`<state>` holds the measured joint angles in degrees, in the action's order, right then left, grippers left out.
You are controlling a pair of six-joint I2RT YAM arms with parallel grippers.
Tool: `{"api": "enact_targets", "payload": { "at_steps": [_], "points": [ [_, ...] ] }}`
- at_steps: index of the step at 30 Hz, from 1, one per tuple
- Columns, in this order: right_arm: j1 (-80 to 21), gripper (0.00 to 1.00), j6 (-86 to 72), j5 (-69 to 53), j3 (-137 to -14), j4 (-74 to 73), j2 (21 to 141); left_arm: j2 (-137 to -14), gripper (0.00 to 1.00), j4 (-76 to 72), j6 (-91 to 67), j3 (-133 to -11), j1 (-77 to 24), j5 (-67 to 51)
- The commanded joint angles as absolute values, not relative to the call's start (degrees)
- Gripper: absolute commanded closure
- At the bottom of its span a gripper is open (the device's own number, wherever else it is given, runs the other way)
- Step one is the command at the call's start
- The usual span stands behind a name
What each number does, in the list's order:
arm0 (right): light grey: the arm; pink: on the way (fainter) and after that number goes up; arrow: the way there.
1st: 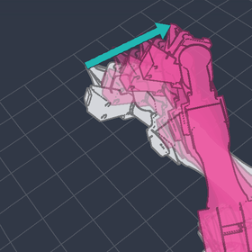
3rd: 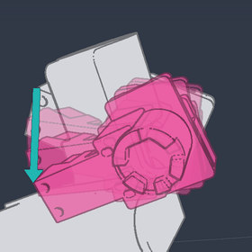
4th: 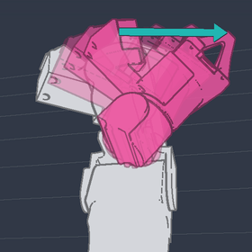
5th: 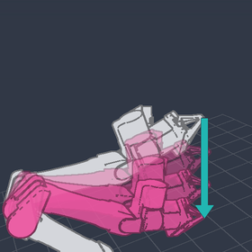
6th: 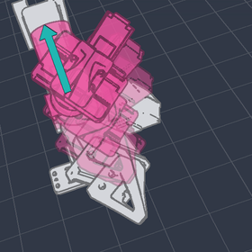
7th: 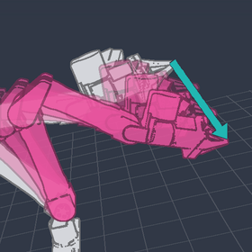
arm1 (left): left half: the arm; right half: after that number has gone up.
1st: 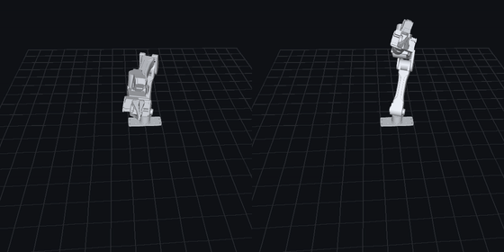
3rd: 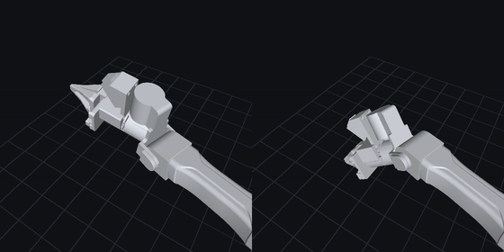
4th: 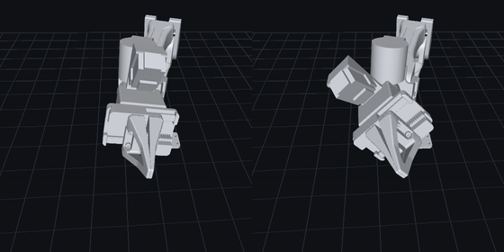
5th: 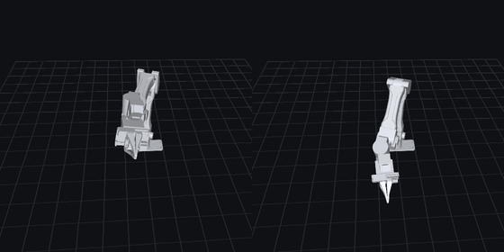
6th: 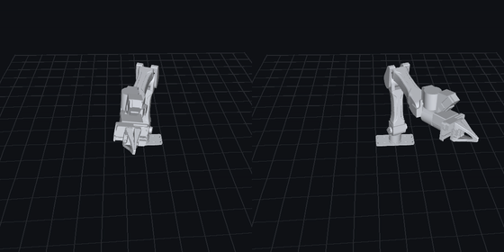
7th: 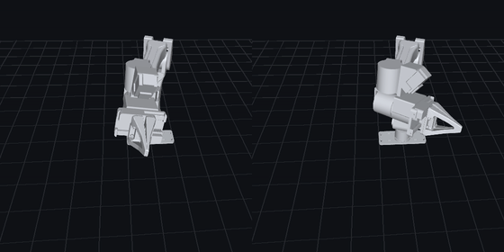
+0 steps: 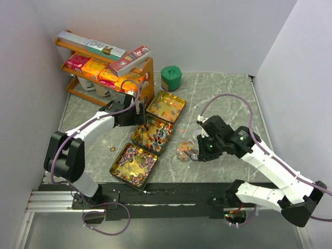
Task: Pack the candies
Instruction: Place the fake candies in the packing bottle.
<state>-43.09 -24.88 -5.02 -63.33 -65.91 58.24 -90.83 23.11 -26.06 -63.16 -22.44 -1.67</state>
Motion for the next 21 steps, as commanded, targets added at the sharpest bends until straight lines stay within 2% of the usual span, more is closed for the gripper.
{"api": "enact_targets", "payload": {
  "at_steps": [1,8,11,14,17,21],
  "points": [
    [-42.45,1.0,-26.28,-5.45,-67.76,-72.59,58.36,-88.24,0.04,21.36,-26.63,-63.02,-22.68,-1.67],
    [-40.52,1.0,-26.28,3.32,-73.82,-69.79,54.32,-86.31,0.04,22.41,-26.46,-62.93,-22.68,-1.23],
    [-36.05,1.0,-25.49,8.25,-73.48,-63.58,52.65,-84.91,0.04,23.11,-26.63,-62.67,-22.76,-1.14],
    [-25.43,1.0,-24.0,8.27,-67.78,-50.96,52.03,-83.32,0.03,23.29,-27.07,-61.88,-22.68,-1.14],
    [-13.47,1.0,-23.64,3.97,-62.5,-41.34,57.28,-82.09,0.04,23.47,-28.3,-61.35,-22.68,-0.35],
    [-4.49,1.0,-25.31,-1.58,-63.52,-28.32,74.38,-79.81,0.04,22.15,-29.18,-60.3,-22.76,-1.4]
  ]
}}
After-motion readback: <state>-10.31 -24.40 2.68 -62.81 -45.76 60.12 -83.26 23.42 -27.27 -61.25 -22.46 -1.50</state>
